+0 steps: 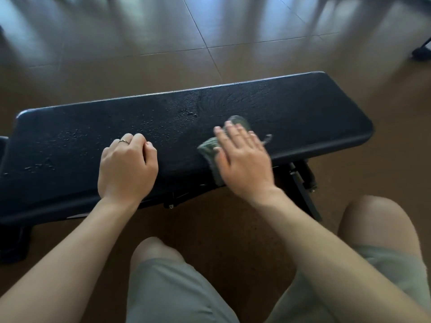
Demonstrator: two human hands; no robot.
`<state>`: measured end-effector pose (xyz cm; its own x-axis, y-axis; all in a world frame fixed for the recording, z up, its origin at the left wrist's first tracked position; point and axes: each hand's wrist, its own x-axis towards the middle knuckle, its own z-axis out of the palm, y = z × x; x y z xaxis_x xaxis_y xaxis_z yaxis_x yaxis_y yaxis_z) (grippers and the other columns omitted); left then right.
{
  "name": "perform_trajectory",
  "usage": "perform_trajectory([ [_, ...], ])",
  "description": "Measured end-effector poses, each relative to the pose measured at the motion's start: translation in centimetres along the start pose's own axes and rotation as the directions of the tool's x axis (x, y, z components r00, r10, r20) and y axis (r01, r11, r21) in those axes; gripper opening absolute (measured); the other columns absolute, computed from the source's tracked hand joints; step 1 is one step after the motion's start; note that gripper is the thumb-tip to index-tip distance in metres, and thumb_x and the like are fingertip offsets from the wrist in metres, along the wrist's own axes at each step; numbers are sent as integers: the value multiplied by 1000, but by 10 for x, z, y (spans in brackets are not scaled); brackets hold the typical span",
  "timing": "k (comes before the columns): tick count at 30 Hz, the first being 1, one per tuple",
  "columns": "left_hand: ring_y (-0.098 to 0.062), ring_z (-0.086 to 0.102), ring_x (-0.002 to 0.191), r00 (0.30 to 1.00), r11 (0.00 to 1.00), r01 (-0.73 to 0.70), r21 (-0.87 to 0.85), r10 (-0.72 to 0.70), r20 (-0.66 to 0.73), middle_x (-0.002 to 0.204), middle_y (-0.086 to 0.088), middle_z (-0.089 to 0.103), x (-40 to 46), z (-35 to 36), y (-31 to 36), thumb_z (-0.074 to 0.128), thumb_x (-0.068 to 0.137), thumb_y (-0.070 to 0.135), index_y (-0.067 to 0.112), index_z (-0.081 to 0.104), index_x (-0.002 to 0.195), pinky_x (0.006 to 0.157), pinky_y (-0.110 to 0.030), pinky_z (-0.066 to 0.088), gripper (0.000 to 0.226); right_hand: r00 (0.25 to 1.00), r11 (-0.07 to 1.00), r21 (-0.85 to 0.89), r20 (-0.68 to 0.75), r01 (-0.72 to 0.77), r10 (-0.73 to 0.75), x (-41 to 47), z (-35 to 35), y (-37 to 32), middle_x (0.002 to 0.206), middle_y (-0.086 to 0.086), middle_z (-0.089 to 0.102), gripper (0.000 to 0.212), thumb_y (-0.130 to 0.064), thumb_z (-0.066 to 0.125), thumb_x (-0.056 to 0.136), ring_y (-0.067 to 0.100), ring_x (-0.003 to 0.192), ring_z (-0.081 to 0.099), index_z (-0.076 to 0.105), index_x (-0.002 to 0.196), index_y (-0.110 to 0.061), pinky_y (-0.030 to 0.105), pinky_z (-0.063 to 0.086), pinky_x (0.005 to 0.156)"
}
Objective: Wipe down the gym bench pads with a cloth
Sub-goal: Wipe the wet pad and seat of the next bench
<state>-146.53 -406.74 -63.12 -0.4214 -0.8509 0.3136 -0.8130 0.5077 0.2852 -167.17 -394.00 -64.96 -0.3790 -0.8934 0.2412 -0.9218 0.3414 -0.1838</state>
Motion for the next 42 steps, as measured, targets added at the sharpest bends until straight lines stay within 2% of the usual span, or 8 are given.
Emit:
perform_trajectory([
  [6, -31, 55, 78, 1000, 1000, 13, 17, -13, 11, 82, -9, 60, 1, 1, 3, 32, 102, 32, 8, 60, 87, 81, -49, 47, 40, 879, 882, -5, -83, -472, 470, 7, -7, 38, 163, 9, 34, 61, -42, 21, 103, 27, 153, 26, 41, 155, -16, 47, 14, 126],
  [10, -34, 55, 79, 1000, 1000, 28, 8, -28, 1, 83, -12, 61, 0, 1, 2, 31, 102, 30, 8, 59, 85, 81, -49, 45, 39, 992, 992, 36, -27, -121, 122, 3, 12, -76, 160, 12, 39, 60, -40, 30, 100, 30, 150, 32, 46, 152, -13, 46, 17, 125],
  [14, -35, 57, 80, 999, 999, 37, -17, -38, -15, 86, -14, 63, -1, 2, -1, 31, 102, 27, 7, 59, 86, 82, -49, 44, 38, 971, 979, 108, 149, 173, -188, 9, 8, -98, 165, 5, 31, 63, -45, 18, 102, 22, 154, 24, 36, 157, -22, 43, 14, 126],
  [22, -19, 48, 72, 998, 998, 32, -54, -35, -61, 77, -3, 56, -2, 3, 2, 28, 103, 30, 10, 58, 82, 78, -44, 45, 42, 908, 942, -64, 250, -331, 336, 59, -12, 13, 171, 5, 0, 64, -47, 15, 106, 21, 158, -1, 8, 164, -20, 41, -2, 127],
  [26, -26, 55, 75, 997, 998, 49, -42, -51, -50, 80, -7, 61, -2, 2, 2, 30, 103, 28, 10, 60, 85, 79, -46, 48, 39, 964, 999, 45, 265, 7, -19, 46, 2, -76, 171, 6, -2, 65, -47, 16, 107, 22, 157, -5, 6, 163, -18, 41, -4, 127],
  [31, -28, 57, 75, 996, 998, 60, -30, -62, -71, 81, -10, 63, -4, 1, 2, 33, 103, 23, 9, 60, 85, 77, -46, 48, 36, 812, 890, 178, 365, 420, -456, 80, 3, -71, 171, -6, 2, 58, -49, 20, 108, 12, 157, -3, 10, 162, -32, 34, -4, 127],
  [38, -23, 53, 70, 991, 996, 72, -58, -78, -106, 74, -5, 58, -4, 3, 2, 31, 103, 26, 11, 55, 77, 75, -44, 48, 38, 942, 994, -31, 318, -103, 107, 132, 6, 17, 172, 2, -1, 63, -49, 17, 106, 19, 158, -2, 8, 164, -24, 39, -4, 127],
  [42, -20, 48, 68, 988, 995, 74, -60, -81, -130, 71, -1, 53, -3, 5, 2, 32, 102, 24, 16, 48, 74, 72, -36, 41, 34, 916, 975, 88, 333, 206, -224, 144, 18, -58, 171, 3, 1, 64, -49, 19, 106, 20, 158, -2, 11, 164, -21, 38, -3, 127],
])
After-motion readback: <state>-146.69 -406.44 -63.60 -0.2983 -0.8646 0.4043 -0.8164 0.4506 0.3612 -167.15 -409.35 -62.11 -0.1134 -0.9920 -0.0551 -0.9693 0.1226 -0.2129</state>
